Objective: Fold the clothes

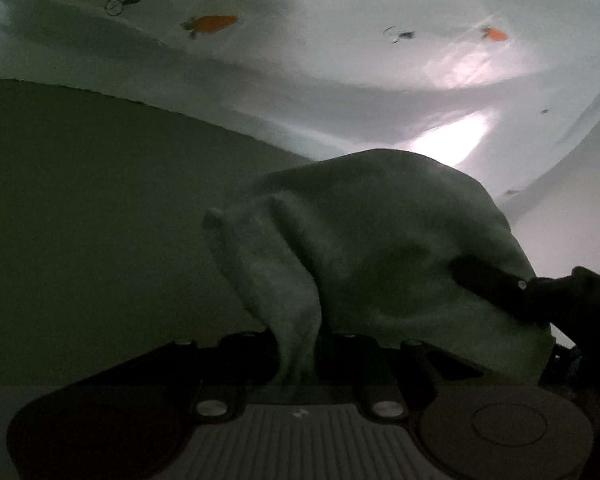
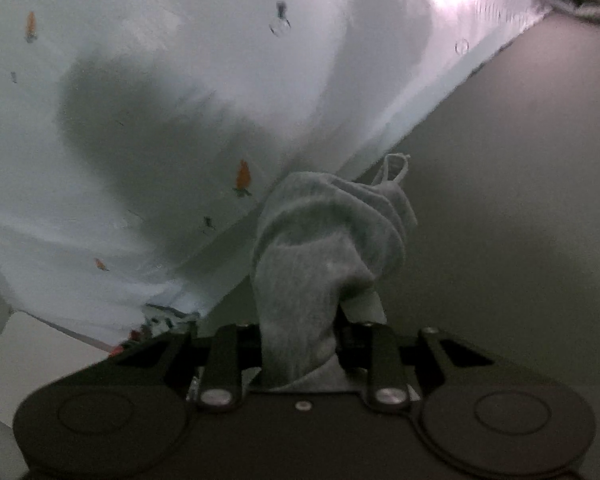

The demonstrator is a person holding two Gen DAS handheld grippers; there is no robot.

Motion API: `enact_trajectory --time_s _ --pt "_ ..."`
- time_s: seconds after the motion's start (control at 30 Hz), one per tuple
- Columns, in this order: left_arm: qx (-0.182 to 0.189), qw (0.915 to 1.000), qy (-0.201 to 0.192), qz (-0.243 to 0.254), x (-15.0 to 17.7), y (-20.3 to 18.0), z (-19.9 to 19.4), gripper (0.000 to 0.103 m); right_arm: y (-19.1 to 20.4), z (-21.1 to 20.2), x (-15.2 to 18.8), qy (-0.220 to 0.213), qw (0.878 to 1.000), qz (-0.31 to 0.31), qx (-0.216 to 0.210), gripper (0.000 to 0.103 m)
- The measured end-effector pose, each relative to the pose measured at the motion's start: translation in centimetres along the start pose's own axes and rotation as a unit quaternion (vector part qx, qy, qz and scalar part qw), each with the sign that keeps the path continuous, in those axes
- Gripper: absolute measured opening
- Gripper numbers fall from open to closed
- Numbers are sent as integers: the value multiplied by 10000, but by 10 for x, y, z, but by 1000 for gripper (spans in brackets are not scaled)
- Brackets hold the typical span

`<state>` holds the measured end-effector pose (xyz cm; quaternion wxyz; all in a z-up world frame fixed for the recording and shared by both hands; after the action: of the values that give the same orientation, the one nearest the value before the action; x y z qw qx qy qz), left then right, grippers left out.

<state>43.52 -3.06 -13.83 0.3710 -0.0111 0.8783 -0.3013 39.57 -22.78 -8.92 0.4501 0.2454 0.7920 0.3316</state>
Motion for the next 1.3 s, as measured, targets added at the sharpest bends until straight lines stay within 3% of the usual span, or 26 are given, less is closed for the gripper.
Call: enact_trajectory --time_s 0.2,0.3,0.37,0.43,0.53,0.73,0.87,0.93,1.07,1.2,1.3 --pt "491 9986 -110 -145 22 -31 -23 21 10 -57 -9 -160 9999 53 31 27" --pt "785 9966 -137 -218 36 -42 -24 36 10 -80 -16 -200 9997 68 156 27" --pt "1021 9941 -133 -343 47 -46 -19 59 8 -100 -22 -238 9994 115 207 27" --pt "1236 9909 -85 -532 59 -52 -8 73 5 -117 -29 -271 9992 174 231 27" --pt "1708 9813 134 -873 76 -60 9 87 -1 -139 -40 -291 9989 309 188 27" --pt "2529 9549 421 -1500 105 -96 46 97 -26 -176 -79 -343 9987 326 -171 27" --pt "2466 9597 150 -1342 108 -151 77 97 -57 -192 -125 -198 9987 71 -470 27" --pt "2369 9640 -66 -1206 111 -182 92 97 -77 -195 -159 -6 9973 -180 -718 27" --pt "2308 9647 -392 -1208 118 -239 119 97 -109 -199 -230 362 9911 -675 -1093 27" --pt "2117 9671 -693 -1231 104 -298 157 97 -132 -200 -312 648 9838 -1024 -1323 27" --pt "2093 9694 -905 -907 78 -348 182 97 -148 -201 -380 585 9793 -1246 -1487 27"
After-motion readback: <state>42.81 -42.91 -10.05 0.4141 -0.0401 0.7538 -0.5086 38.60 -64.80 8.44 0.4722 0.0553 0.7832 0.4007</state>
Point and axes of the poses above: each gripper's, at about its wrist camera, not at the fingertips, and z roughly the way its jaws point, y to its left, x to its underside, the point moved 4 cm from there along z, roughly the way its jaws point, and after that the axes turned 8 degrees about -y, right-handed, at the moved point
